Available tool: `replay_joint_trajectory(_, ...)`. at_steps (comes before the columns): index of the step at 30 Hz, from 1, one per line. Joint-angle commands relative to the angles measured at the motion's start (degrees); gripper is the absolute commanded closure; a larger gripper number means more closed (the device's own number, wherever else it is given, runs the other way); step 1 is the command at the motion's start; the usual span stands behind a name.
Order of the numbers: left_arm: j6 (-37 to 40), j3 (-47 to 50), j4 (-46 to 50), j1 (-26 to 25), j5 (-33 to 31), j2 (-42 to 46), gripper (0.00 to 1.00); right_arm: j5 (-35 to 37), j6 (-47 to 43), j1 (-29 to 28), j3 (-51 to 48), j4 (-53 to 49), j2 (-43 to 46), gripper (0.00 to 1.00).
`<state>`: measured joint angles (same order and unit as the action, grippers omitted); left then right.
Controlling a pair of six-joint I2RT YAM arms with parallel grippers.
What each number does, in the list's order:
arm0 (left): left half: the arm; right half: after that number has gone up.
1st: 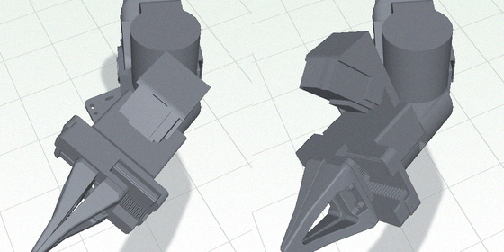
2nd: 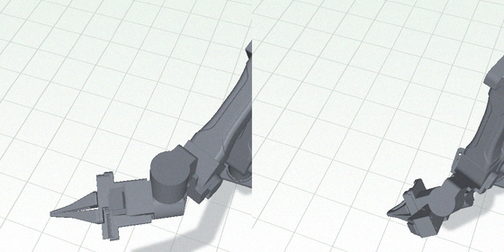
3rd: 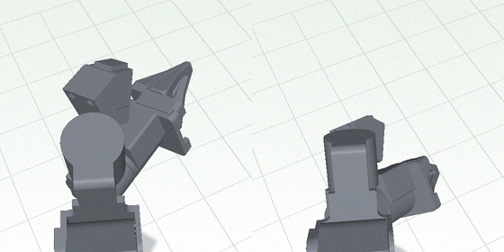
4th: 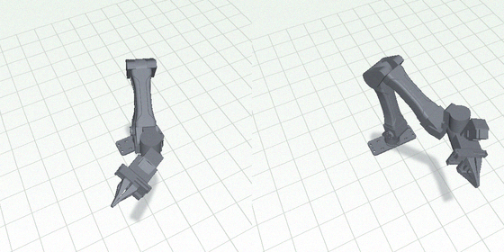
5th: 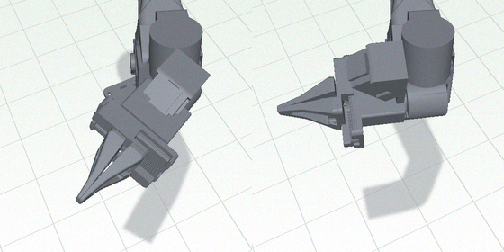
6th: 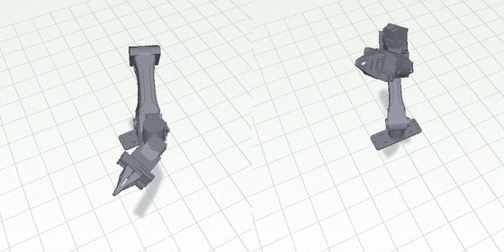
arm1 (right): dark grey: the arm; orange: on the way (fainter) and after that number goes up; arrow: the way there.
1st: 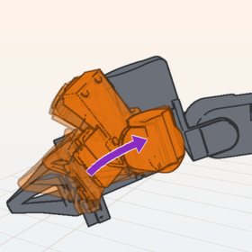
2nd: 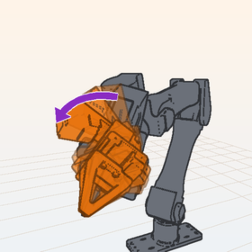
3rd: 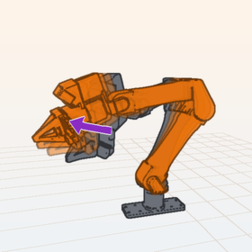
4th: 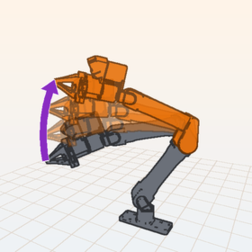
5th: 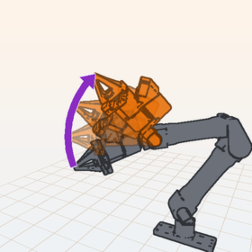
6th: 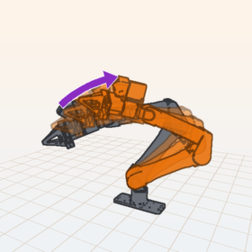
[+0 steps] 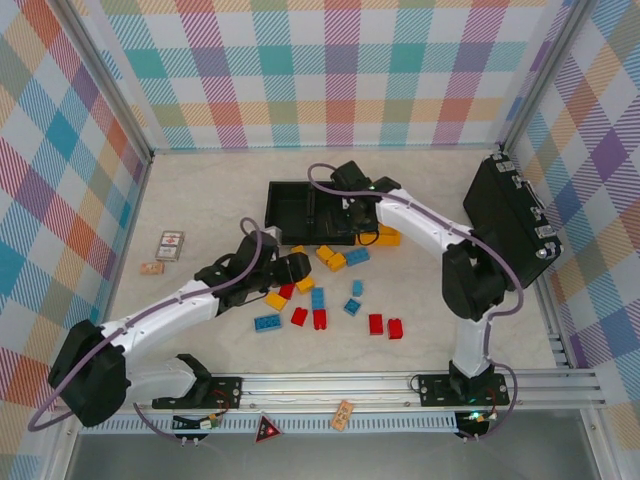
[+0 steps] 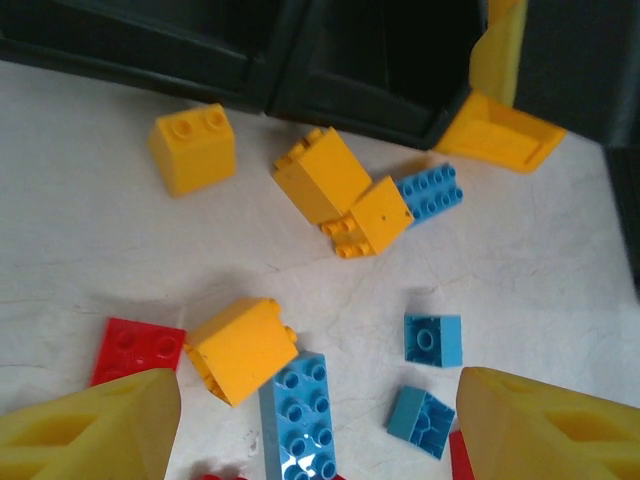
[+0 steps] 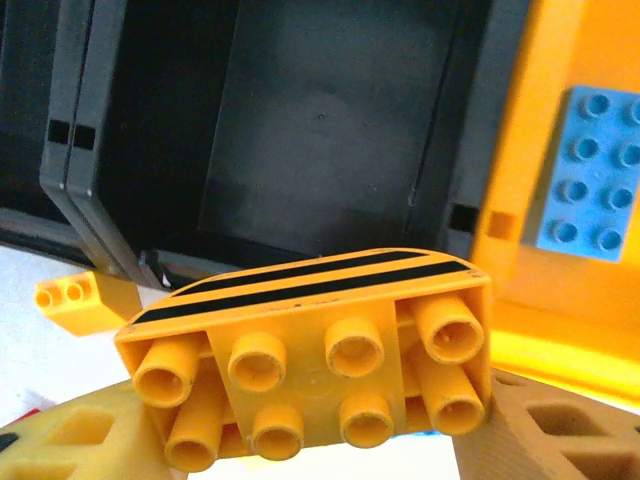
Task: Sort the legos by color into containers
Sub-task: Place the lego in the container.
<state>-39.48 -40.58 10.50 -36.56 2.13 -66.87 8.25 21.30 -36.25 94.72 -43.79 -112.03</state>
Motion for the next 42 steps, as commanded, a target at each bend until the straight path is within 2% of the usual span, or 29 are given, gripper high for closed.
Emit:
replay_joint_trajectory(1, -1.8, 1.5, 0.2, 2.4, 2.5, 2.4, 0.27, -0.5, -1.8, -0.3, 5.2, -2.9, -3.7, 0.45)
replay_joint_trajectory(8, -1.2, 1.3, 1.6, 4.3, 2.9, 4.4, 0.27, 0.0, -2.4, -0.4, 13.0, -5.8, -10.1, 0.45)
replay_joint_trajectory(18, -1.9, 3.3, 1.2, 4.4, 2.8, 5.6, 0.27, 1.2, -3.0, -0.4, 18.4, -7.7, -15.6, 0.44)
replay_joint_trajectory(24, -2.0, 4.1, 1.6, 4.5, 2.4, 6.4, 0.27, 1.0, -2.7, -0.4, 18.9, -7.8, -16.7, 0.43)
replay_joint_trajectory(35, -2.3, 4.5, 1.4, 4.5, 2.3, 6.7, 0.27, 1.9, -2.4, -0.4, 19.8, -8.1, -16.7, 0.31)
replay_joint_trajectory(42, -2.3, 4.5, 1.5, 4.5, 2.3, 6.6, 0.27, 2.1, -2.6, -0.4, 21.8, -8.7, -16.8, 0.29)
